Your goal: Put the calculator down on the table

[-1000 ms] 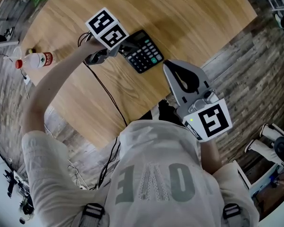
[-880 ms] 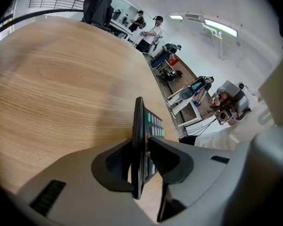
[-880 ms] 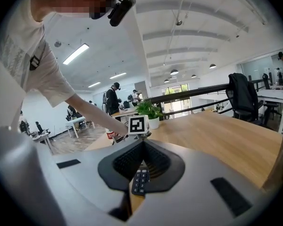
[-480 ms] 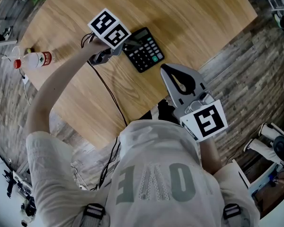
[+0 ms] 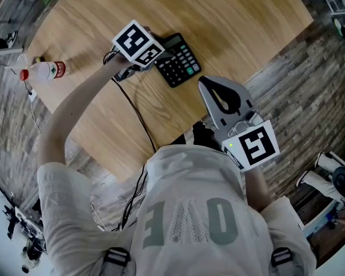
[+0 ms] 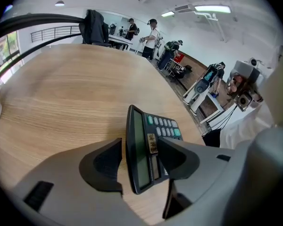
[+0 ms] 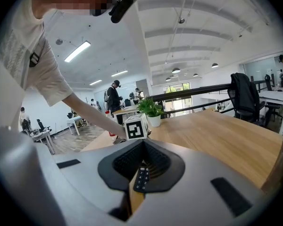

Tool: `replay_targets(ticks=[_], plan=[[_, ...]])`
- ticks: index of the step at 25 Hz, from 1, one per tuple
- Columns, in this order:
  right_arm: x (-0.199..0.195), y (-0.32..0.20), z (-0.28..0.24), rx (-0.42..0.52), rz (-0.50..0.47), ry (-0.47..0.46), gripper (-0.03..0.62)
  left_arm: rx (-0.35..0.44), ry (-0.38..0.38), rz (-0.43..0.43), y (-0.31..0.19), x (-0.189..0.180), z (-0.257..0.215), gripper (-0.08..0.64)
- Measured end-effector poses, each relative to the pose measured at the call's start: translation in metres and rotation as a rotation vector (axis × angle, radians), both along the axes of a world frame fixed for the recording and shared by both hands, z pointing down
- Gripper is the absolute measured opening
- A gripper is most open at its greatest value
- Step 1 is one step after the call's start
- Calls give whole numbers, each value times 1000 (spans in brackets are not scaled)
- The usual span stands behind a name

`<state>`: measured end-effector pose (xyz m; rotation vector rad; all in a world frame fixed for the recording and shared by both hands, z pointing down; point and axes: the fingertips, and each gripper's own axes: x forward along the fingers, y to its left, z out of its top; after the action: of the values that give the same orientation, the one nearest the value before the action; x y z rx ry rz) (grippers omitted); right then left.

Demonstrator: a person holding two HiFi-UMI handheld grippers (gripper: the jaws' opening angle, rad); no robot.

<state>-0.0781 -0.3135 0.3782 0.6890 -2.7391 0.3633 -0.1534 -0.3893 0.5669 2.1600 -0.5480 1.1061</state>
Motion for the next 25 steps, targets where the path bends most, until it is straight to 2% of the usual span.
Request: replay_targets(ticks=[3, 7, 10, 12, 15, 20, 25], plan=[[0, 5, -1, 13, -19, 7, 20, 38, -28, -22, -2, -5, -1, 254], [1, 7, -8, 28, -22, -2, 18, 63, -27, -48, -4, -9, -11, 279], [4, 8, -14, 46, -20, -12, 18, 129, -37, -107, -11, -17, -27, 291], [6, 9, -19, 59, -14, -22, 18, 221, -61, -163, -18, -25, -45, 293], [12, 7, -29, 84, 7, -39, 18, 417, -92, -260, -29, -37, -87, 293], [25, -1, -49, 138, 65, -61, 18, 694, -8, -478, -29, -47, -179, 291], [35, -13, -80, 227, 117, -114, 18, 934, -7, -672, -1, -62, -263, 291]])
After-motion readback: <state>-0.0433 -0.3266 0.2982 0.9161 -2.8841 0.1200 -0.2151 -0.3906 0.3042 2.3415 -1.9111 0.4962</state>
